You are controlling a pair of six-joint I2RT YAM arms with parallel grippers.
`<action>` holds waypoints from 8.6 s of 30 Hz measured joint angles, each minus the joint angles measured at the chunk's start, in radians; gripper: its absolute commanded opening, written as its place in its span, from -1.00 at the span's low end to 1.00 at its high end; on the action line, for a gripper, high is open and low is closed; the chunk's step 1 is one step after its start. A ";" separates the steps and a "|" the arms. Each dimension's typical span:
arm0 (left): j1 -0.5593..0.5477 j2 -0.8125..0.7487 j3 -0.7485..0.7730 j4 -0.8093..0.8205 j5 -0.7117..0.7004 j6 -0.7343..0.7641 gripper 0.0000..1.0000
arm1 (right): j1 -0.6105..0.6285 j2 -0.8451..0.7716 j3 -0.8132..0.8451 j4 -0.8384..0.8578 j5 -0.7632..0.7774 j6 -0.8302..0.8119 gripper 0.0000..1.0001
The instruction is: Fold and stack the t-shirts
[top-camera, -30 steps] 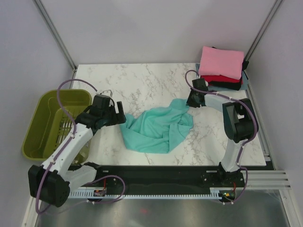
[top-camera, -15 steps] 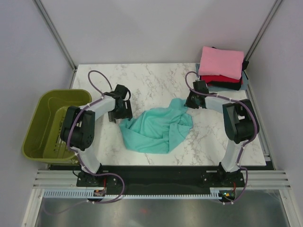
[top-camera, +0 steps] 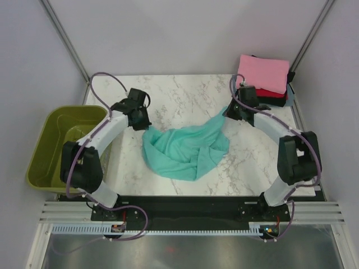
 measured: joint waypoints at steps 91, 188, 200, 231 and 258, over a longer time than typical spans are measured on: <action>-0.467 -0.446 0.323 0.223 -0.031 0.241 -0.78 | -0.104 -1.140 -0.040 -0.445 0.080 -0.129 -1.00; -0.826 0.418 0.202 0.626 0.291 0.056 0.10 | -0.063 -1.132 0.002 -0.581 0.768 -0.297 -1.00; -0.731 0.339 0.183 0.649 0.207 0.216 0.17 | -0.063 -1.149 0.002 -0.586 0.725 -0.296 -1.00; -0.723 0.463 0.204 0.752 0.376 0.278 -0.96 | -0.063 -1.139 -0.004 -0.585 0.698 -0.307 -1.00; -0.597 -0.926 0.468 -0.042 -0.095 0.534 -0.96 | -0.056 -1.324 0.441 -0.362 0.333 -0.362 -1.00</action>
